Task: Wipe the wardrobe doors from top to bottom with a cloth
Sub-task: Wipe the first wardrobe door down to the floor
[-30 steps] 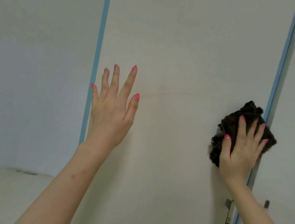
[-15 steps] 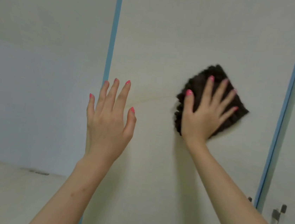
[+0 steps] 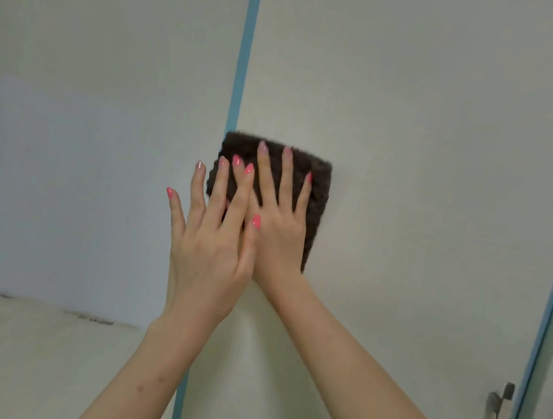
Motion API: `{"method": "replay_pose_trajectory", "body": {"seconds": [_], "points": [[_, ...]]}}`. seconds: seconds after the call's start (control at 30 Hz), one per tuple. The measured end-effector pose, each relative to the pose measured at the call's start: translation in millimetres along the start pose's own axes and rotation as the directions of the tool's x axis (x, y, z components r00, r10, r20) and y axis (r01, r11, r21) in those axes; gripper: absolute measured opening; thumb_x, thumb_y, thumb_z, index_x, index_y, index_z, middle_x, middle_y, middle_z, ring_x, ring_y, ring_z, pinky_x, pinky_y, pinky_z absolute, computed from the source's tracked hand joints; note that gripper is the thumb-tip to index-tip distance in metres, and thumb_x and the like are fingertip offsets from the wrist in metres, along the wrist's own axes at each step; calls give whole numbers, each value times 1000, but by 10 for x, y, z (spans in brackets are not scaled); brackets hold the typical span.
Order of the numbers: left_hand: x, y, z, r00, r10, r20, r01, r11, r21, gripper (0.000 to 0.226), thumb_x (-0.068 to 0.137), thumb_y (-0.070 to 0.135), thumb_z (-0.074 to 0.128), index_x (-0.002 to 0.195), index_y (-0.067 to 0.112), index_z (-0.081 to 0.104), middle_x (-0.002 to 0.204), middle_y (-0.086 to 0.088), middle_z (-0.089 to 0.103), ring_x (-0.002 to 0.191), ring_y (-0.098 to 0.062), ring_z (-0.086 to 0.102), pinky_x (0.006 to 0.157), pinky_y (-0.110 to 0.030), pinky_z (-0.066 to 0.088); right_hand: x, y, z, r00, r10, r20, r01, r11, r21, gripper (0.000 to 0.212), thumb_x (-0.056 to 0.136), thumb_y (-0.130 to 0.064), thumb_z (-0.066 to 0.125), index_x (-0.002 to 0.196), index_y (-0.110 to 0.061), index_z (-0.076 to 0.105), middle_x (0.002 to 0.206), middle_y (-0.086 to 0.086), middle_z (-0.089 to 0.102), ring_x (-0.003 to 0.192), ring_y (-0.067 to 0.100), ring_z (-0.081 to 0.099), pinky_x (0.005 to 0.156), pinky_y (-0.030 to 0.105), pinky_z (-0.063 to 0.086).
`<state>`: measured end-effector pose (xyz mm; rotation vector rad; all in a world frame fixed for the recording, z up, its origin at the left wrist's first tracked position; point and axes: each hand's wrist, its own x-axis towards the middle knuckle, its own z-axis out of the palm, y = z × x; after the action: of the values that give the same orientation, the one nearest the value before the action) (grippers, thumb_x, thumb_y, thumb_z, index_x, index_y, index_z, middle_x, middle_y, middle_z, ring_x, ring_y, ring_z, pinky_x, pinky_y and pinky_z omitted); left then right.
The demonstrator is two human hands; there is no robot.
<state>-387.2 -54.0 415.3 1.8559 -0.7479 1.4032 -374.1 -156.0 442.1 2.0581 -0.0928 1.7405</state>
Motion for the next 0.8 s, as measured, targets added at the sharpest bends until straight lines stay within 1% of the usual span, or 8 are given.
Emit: {"method": "replay_pose_trajectory", "body": {"seconds": [0.1, 0.23, 0.33, 0.4, 0.5, 0.63, 0.73, 0.8], "points": [[-147, 7, 81, 1000, 3, 14, -3, 1000, 6, 53, 96, 31, 28, 147, 17, 30, 155, -10, 24, 145, -28, 8, 116, -51, 2, -486, -106, 20, 999, -37, 20, 36, 999, 17, 52, 99, -37, 38, 148, -20, 28, 154, 6, 27, 143, 32, 17, 116, 53, 12], [-228, 50, 137, 998, -3, 58, 4, 1000, -11, 53, 96, 32, 28, 147, 18, 28, 155, -10, 23, 145, -27, 7, 116, -51, 2, -590, -43, 34, 998, -64, -4, 64, 998, 0, 53, 98, -38, 41, 147, -21, 28, 152, 6, 31, 143, 30, 22, 116, 53, 11], [-247, 62, 116, 997, -28, 71, 32, 998, -49, 55, 95, 36, 28, 148, 20, 24, 157, -10, 19, 146, -27, 7, 117, -49, 3, -530, 177, -43, 999, -46, -28, 46, 999, 2, 52, 93, -32, 51, 143, -23, 41, 149, 10, 35, 141, 32, 26, 114, 56, 18], [-294, 66, 99, 996, -40, 77, 45, 997, -67, 56, 95, 37, 27, 149, 20, 22, 157, -10, 17, 146, -27, 7, 116, -47, 4, -506, 522, -141, 999, -12, -35, 11, 999, -31, 53, 88, -26, 53, 140, -21, 46, 148, 14, 37, 139, 36, 28, 112, 59, 19], [-392, 111, 125, 995, -35, 89, 41, 997, -65, 56, 96, 37, 27, 149, 20, 22, 157, -9, 16, 146, -26, 5, 117, -48, 5, -531, 1260, -353, 993, 82, -88, -90, 992, -93, 54, 88, -29, 47, 141, -19, 42, 149, 16, 35, 139, 37, 27, 111, 60, 16], [-462, 240, 225, 994, -35, 102, 44, 996, -83, 56, 96, 37, 26, 149, 18, 24, 157, -9, 17, 146, -26, 7, 117, -50, 5, -748, 2096, -619, 953, 270, -136, -286, 951, -116, 54, 92, -30, 44, 145, -17, 36, 152, 15, 28, 141, 37, 20, 112, 61, 11], [-519, 323, 264, 996, -36, 84, 46, 992, -114, 55, 95, 34, 31, 147, 15, 28, 155, -12, 23, 144, -27, 13, 116, -45, 4, -926, 2404, -747, 891, 427, -153, -445, 890, -104, 56, 96, -36, 38, 148, -19, 29, 155, 13, 21, 143, 38, 12, 113, 61, 7], [-566, 358, 252, 998, -44, 38, 48, 991, -127, 52, 94, 29, 36, 143, 15, 37, 152, -13, 32, 142, -28, 22, 116, -44, 8, -1037, 2393, -748, 835, 523, -171, -540, 839, -71, 56, 97, -37, 36, 149, -19, 26, 156, 12, 18, 143, 38, 9, 114, 60, 5]]}}
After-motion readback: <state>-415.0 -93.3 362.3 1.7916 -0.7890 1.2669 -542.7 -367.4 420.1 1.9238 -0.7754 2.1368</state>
